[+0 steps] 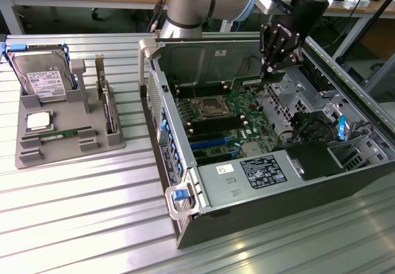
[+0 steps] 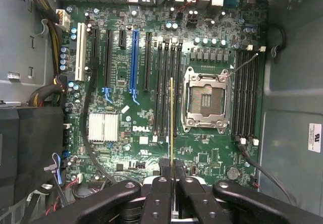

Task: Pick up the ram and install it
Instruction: 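Insert the ram into the slot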

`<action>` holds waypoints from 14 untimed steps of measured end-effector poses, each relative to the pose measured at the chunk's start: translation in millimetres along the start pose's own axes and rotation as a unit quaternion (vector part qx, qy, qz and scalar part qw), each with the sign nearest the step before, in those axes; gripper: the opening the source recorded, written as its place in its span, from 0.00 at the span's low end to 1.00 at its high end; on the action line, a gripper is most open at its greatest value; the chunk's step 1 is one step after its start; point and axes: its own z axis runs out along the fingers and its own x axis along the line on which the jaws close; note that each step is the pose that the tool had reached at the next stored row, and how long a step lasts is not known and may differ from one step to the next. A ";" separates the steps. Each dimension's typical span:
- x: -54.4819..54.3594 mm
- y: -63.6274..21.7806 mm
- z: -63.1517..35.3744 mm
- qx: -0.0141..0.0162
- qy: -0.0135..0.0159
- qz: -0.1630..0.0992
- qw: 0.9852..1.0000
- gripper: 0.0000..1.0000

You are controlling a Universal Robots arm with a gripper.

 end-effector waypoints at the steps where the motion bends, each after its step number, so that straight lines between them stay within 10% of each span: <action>1: 0.0 0.1 0.6 0.000 0.000 0.000 1.000 0.12; 14: 0.2 0.4 7.2 0.000 0.000 0.000 1.000 0.12</action>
